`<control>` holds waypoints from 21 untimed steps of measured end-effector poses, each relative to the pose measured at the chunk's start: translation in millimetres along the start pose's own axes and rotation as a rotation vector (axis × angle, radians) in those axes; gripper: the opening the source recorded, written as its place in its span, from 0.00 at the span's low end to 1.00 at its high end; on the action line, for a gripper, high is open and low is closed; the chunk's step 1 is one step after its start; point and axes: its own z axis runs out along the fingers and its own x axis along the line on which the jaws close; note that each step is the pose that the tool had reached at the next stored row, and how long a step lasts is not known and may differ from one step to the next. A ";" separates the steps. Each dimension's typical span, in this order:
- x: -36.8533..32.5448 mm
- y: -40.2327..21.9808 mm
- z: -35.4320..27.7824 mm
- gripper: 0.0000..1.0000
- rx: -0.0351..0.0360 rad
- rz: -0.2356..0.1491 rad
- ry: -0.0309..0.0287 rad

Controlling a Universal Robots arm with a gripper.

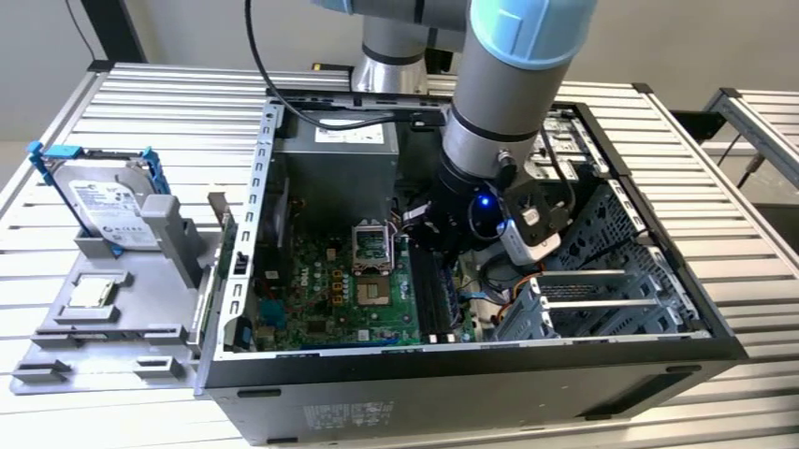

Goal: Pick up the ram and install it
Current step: 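Insert the ram into the slot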

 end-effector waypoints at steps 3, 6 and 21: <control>1.8 0.1 1.0 0.00 0.0000 -0.002 -0.0001; 1.8 0.0 2.1 0.00 0.0009 -0.004 0.0000; 3.6 -1.1 5.3 0.00 0.0020 -0.009 0.0000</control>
